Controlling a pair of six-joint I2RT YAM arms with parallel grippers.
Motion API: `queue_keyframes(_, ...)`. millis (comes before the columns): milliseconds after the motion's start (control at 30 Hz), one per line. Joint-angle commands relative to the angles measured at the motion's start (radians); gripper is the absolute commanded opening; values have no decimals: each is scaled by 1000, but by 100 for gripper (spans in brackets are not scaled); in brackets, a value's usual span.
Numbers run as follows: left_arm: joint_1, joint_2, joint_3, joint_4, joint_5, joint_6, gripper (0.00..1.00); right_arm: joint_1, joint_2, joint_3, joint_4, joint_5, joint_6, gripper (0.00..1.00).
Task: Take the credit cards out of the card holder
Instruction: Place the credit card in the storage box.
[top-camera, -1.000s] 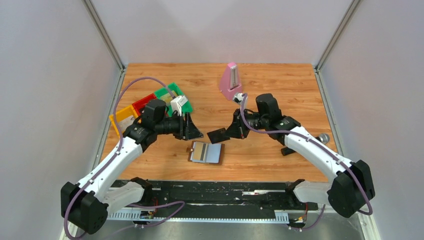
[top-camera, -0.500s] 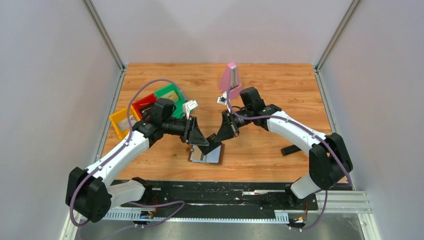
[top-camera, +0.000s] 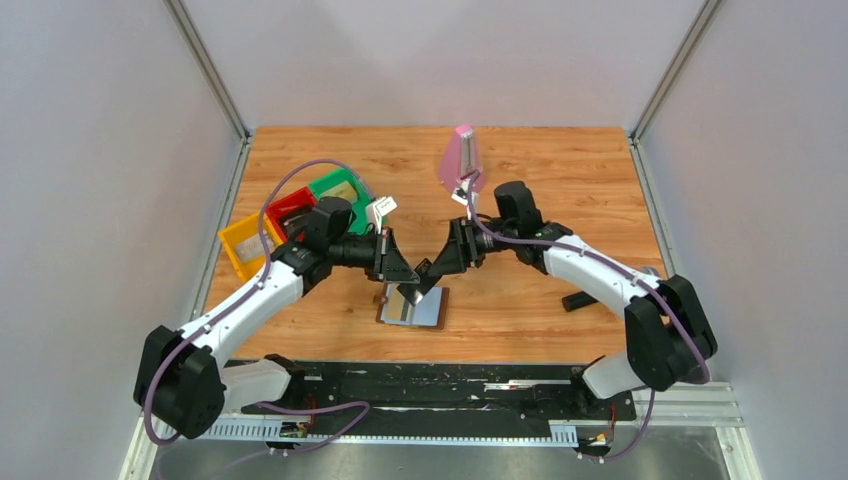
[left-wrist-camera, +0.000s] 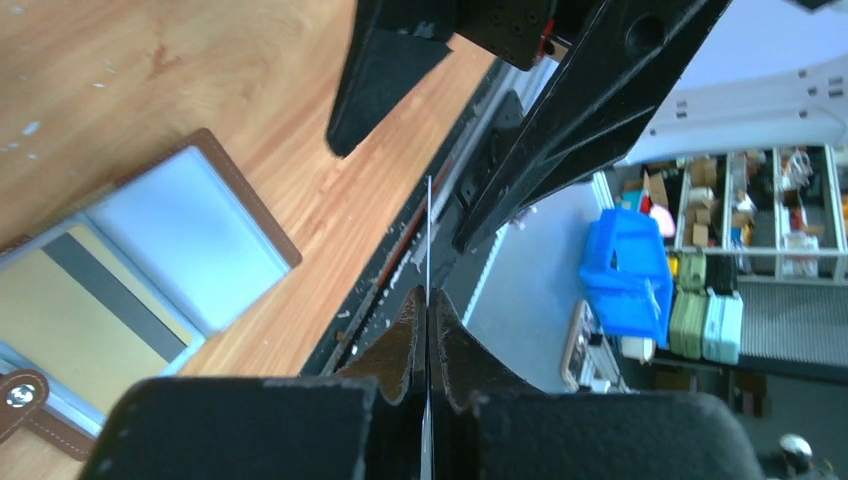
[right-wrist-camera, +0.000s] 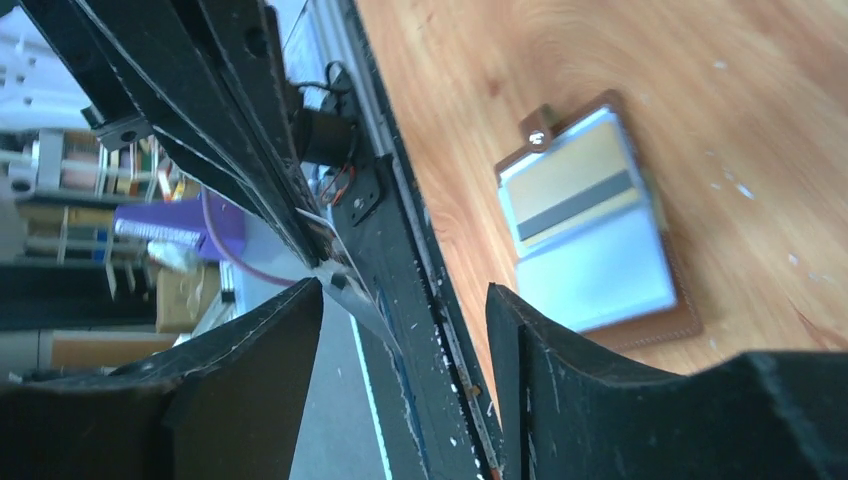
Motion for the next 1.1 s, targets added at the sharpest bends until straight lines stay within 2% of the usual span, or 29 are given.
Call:
queue_keyframes(0, 2, -69, -48, 160, -104, -140, 0, -27, -119, -122, 284, 147, 259, 63)
queue_keyframes(100, 3, -102, -131, 337, -180, -280, 0, -27, -154, -208, 433, 189, 385, 63)
queue_keyframes(200, 3, -133, -199, 451, -238, -354, 0, -22, -168, -276, 593, 190, 495, 62)
queue_keyframes(300, 2, -161, -237, 547, -272, -414, 0, -10, -150, -279, 637, 187, 528, 57)
queue_keyframes(467, 3, -230, -281, 617, -343, -450, 0, 43, -111, -302, 742, 190, 596, 52)
queue_keyframes(633, 1, -266, -300, 627, -384, -460, 0, 81, -68, -315, 801, 189, 616, 53)
queue_keyframes(700, 1, -270, -308, 637, -388, -465, 0, 96, -49, -317, 831, 176, 619, 43)
queue_keyframes(767, 2, -268, -310, 640, -387, -466, 0, 104, -40, -319, 858, 161, 620, 22)
queue_keyframes(833, 2, -262, -310, 639, -378, -466, 7, 103, -45, -331, 881, 153, 612, 2)
queue_keyframes(867, 2, -261, -309, 638, -372, -465, 18, 102, -52, -330, 870, 149, 592, 0)
queue_keyframes(933, 2, -269, -297, 617, -353, -450, 34, 101, -72, -318, 815, 132, 524, 0)
queue_keyframes(1000, 2, -288, -268, 541, -347, -410, 43, 101, -83, -290, 727, 74, 425, 0)
queue_keyframes(1067, 3, -314, -225, 416, -353, -350, 46, 96, -90, -257, 597, 11, 314, 0)
